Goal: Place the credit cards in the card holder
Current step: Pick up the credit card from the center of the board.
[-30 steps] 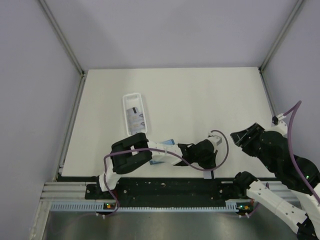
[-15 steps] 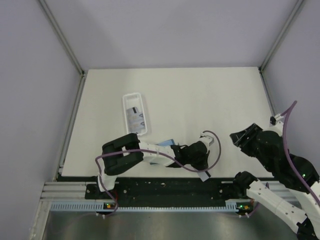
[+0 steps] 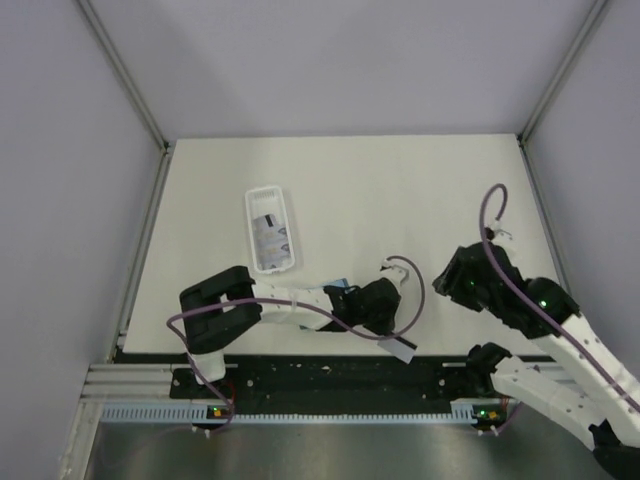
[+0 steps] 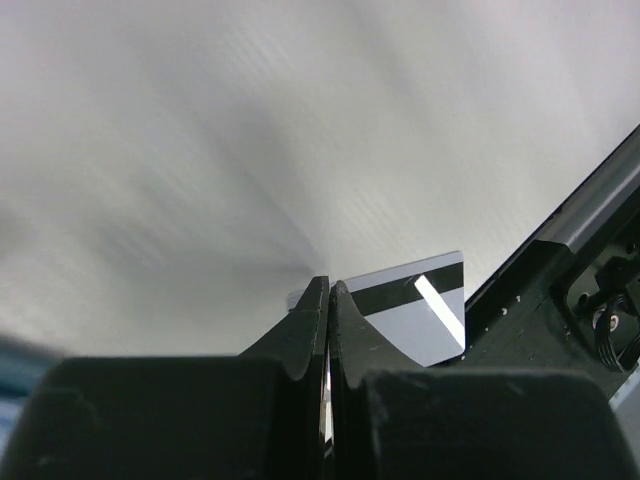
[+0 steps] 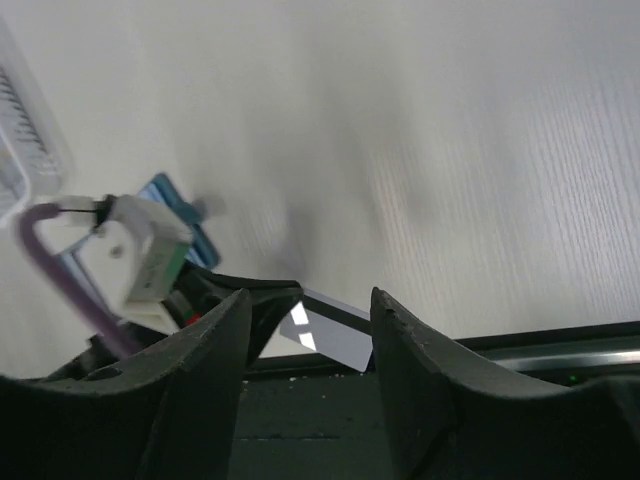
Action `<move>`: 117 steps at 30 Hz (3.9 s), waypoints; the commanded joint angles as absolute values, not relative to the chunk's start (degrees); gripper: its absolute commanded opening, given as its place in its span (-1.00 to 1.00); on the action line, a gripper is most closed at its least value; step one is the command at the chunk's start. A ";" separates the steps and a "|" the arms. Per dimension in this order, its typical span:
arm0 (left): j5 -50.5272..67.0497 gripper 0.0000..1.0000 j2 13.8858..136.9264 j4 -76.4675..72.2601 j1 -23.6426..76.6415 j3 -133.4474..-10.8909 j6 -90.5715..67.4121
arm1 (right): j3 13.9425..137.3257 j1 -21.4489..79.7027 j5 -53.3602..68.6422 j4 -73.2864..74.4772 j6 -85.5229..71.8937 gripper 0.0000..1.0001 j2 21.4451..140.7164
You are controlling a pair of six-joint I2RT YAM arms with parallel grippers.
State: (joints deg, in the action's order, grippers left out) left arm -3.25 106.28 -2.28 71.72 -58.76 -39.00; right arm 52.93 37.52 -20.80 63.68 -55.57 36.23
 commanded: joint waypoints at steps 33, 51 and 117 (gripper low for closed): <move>-4.31 -1.00 95.89 -2.37 68.90 -47.73 -38.93 | 14.68 38.76 11.25 37.18 -62.31 0.11 43.07; -3.87 -1.00 98.70 -5.10 70.05 -46.32 -41.04 | 13.98 39.90 13.10 43.59 -61.79 0.10 39.38; -16.34 -0.24 74.47 9.57 68.91 -48.51 -42.81 | 20.99 40.87 -10.79 45.88 -66.63 -1.00 19.15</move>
State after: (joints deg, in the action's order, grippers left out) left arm -10.72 84.66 4.56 70.78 -44.45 -43.90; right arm 13.32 40.84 -0.54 42.63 -71.09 16.34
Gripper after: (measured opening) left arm 0.314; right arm 0.008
